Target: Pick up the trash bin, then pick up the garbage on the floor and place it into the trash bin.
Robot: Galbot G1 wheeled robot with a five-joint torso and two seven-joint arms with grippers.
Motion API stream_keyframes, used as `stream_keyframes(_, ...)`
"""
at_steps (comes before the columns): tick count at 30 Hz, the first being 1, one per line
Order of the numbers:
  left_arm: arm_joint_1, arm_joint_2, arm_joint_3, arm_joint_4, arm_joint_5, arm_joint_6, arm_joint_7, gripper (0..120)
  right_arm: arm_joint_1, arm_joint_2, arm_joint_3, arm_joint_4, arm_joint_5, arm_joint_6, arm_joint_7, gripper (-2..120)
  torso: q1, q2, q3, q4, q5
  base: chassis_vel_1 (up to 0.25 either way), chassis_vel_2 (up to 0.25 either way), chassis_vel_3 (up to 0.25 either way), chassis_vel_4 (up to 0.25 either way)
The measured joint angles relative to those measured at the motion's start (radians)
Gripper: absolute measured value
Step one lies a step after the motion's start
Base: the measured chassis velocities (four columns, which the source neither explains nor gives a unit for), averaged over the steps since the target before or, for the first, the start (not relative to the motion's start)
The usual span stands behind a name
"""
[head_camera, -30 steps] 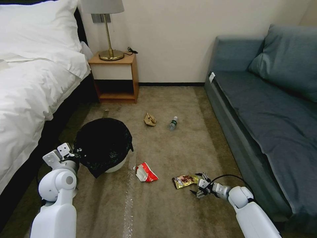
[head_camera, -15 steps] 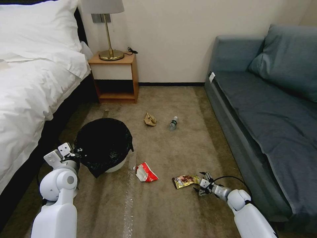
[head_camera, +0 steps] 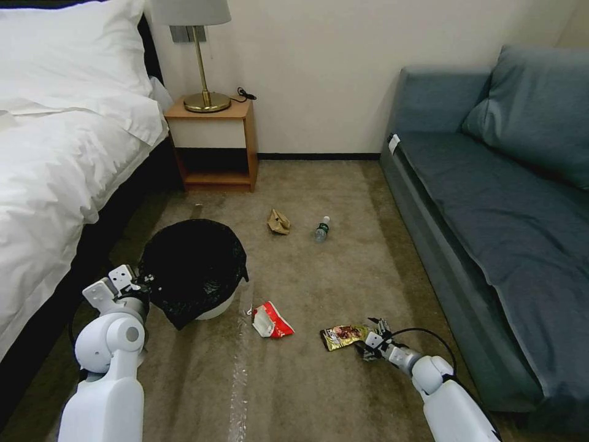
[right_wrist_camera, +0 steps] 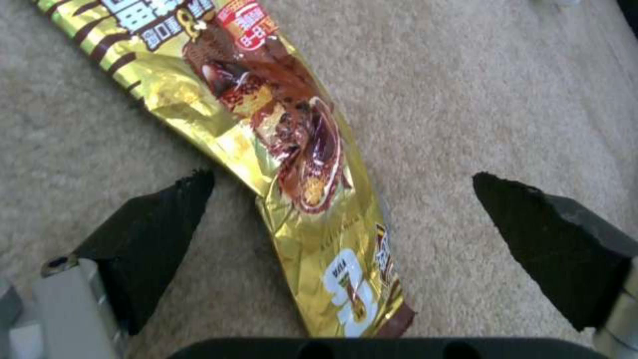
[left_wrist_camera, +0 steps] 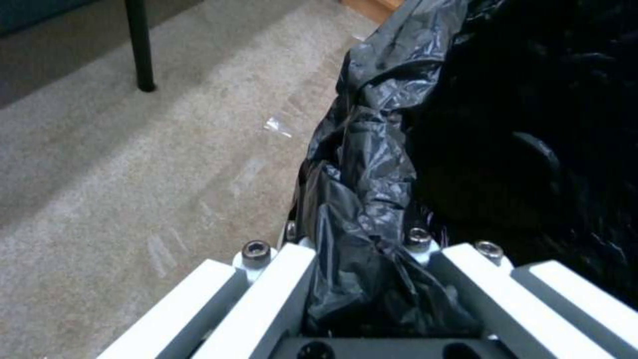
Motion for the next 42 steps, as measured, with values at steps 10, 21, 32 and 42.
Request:
stream_keyframes(10, 0.002, -0.003, 0.006, 0.001, 0.009, -0.005, 0.007, 3, 0.028, 0.017, 0.016, -0.059, -0.014, 0.022, 0.027, 99, 0.0, 0.0, 0.0, 0.0, 0.0004, 0.0, 0.0, 0.0, 0.0)
stream_keyframes(21, 0.002, -0.002, 0.007, -0.002, 0.011, -0.006, 0.009, 3, 0.025, 0.015, 0.032, -0.083, 0.001, 0.04, 0.029, 67, 0.0, 0.0, 0.0, 0.0005, 0.0011, 0.0, 0.0, 0.0, 0.0)
stream_keyframes(32, 0.001, 0.0, 0.008, -0.007, 0.012, -0.006, 0.009, 3, 0.018, 0.009, 0.044, -0.076, 0.007, 0.037, 0.031, 32, 0.0, 0.0, 0.0, 0.0003, 0.0003, 0.0, 0.0, 0.0, 0.0)
stream_keyframes(42, 0.002, 0.0, 0.007, -0.007, 0.013, -0.009, 0.009, 3, 0.01, 0.006, 0.047, -0.065, 0.019, 0.034, 0.039, 0, 0.0, 0.0, 0.0, 0.0, 0.0003, 0.0, 0.0, 0.0, 0.0)
